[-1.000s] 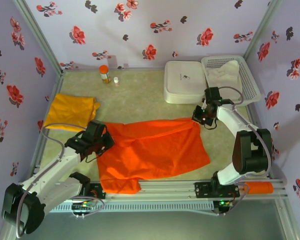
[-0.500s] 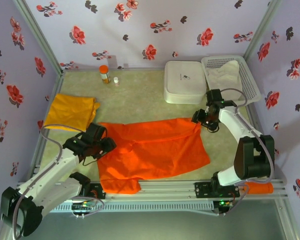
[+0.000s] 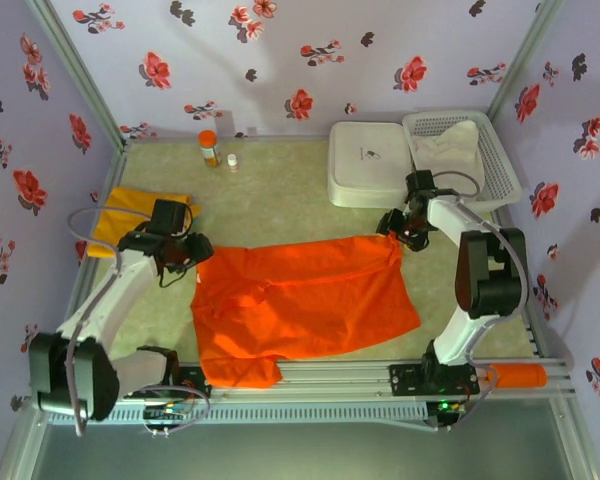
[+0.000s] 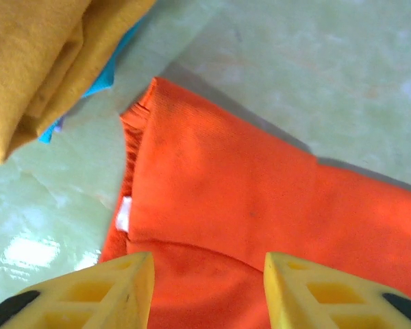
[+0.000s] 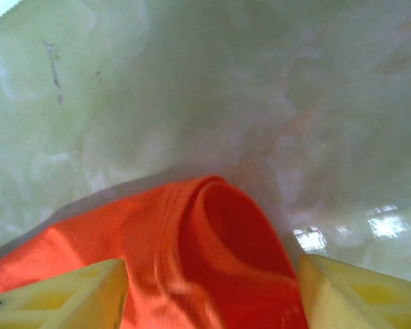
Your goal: Fold and stack the t-shirts
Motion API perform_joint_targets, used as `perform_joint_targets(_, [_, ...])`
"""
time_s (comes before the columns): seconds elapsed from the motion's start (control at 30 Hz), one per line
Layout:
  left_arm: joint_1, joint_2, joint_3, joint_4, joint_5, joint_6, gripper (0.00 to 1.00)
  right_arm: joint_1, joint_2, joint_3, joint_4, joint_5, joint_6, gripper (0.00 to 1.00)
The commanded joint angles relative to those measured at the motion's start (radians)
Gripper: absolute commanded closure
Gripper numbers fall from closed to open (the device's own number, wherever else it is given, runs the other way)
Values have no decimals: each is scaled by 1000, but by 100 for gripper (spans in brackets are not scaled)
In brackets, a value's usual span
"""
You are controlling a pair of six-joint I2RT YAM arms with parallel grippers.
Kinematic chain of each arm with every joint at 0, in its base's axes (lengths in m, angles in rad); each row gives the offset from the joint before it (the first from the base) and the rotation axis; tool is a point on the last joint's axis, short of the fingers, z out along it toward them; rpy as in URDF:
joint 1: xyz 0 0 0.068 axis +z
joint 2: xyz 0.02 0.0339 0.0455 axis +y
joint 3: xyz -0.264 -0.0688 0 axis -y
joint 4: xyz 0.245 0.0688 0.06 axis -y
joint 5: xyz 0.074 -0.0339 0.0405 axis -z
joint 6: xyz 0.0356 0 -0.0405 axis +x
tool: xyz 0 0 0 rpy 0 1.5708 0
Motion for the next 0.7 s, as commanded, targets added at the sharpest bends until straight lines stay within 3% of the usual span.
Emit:
perform_joint_targets(0.0, [14, 79, 27, 107, 48, 66, 56, -10, 37, 31, 46, -45, 0, 35])
perform_joint_targets(0.17, [10, 183, 11, 220, 88, 44, 58, -9, 77, 37, 72, -37, 11, 41])
perform_joint_targets(0.3, [11, 249, 6, 254, 76, 46, 61, -10, 90, 33, 74, -23, 19, 57])
perform_joint_targets(0.43, [12, 316, 15, 239, 55, 69, 64, -37, 73, 16, 68, -31, 31, 93])
perform_joint_targets(0.67, [23, 396, -3, 278, 14, 88, 68, -108, -17, -74, 135, -16, 97, 96])
